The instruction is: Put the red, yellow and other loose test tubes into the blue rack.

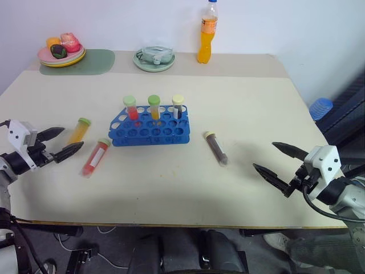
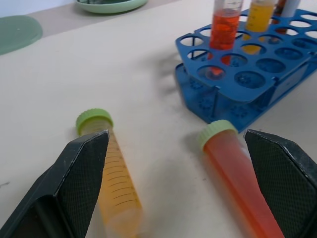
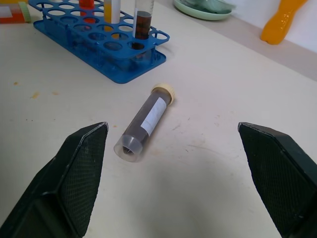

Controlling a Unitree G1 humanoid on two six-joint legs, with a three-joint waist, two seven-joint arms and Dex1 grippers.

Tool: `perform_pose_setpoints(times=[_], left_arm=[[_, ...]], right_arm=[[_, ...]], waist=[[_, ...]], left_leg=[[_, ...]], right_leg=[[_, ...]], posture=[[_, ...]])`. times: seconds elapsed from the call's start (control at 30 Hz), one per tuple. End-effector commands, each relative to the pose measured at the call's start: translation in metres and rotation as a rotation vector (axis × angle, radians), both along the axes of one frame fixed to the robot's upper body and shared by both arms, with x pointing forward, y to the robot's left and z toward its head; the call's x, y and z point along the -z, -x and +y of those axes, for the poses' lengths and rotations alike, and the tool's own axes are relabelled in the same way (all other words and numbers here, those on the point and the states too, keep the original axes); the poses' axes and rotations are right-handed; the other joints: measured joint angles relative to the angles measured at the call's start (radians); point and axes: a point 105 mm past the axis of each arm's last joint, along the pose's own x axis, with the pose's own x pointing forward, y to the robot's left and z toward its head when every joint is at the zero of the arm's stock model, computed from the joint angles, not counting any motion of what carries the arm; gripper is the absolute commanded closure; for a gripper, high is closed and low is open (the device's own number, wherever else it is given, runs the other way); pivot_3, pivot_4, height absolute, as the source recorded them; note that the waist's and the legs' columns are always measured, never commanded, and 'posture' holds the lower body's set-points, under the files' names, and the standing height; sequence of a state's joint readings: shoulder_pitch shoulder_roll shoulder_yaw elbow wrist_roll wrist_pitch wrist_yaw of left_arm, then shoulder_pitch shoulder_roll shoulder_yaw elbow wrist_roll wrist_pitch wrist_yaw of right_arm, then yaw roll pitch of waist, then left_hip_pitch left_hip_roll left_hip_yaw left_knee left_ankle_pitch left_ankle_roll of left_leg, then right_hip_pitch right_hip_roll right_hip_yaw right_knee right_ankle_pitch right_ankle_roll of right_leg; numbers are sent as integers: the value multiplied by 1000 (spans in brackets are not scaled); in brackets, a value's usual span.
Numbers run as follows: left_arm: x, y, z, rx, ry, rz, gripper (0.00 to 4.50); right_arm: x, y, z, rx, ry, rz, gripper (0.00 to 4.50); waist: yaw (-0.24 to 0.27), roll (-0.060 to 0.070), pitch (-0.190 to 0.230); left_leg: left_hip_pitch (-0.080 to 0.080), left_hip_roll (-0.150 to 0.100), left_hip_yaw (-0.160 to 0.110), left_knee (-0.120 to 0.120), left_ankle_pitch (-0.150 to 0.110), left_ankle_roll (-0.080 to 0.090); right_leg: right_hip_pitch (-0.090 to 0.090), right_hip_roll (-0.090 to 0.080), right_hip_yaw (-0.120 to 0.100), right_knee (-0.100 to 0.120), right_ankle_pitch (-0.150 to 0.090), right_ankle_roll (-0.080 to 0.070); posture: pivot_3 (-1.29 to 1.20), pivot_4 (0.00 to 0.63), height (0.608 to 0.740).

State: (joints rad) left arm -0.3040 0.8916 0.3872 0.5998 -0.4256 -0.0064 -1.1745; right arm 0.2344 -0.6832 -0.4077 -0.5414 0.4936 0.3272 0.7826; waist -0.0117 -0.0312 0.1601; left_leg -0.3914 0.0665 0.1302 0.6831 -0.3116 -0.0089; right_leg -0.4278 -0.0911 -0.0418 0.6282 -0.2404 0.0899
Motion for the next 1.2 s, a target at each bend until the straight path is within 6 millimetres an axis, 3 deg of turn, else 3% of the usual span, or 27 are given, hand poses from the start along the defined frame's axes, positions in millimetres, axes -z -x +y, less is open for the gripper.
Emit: perform_pose_setpoints(times=[0.03, 0.9, 1.03, 1.2], left_arm=[[-13, 2, 0, 5, -3, -45, 24], [-17, -1, -26, 112, 45, -51, 24], [-31, -2, -53, 214, 81, -81, 24], [-38, 2, -98, 365, 86, -98, 24]], right_arm=[[-3, 0, -1, -1, 2, -24, 186], [-9, -7, -2, 7, -2, -42, 186], [-22, -16, 1, 12, -85, -70, 186], [-35, -34, 4, 96, -68, -39, 186]], waist=[[-1, 0, 0], [0, 0, 0], [0, 0, 0], [0, 0, 0]], left_leg=[[0, 0, 0, 0, 0, 0], [0, 0, 0, 0, 0, 0], [0, 0, 0, 0, 0, 0], [0, 0, 0, 1, 0, 0]], right_leg=[[0, 0, 0, 0, 0, 0], [0, 0, 0, 0, 1, 2], [0, 0, 0, 0, 1, 2], [0, 0, 0, 1, 1, 3]], posture=[[0, 150, 740], [0, 150, 740], [0, 150, 740], [0, 150, 740]])
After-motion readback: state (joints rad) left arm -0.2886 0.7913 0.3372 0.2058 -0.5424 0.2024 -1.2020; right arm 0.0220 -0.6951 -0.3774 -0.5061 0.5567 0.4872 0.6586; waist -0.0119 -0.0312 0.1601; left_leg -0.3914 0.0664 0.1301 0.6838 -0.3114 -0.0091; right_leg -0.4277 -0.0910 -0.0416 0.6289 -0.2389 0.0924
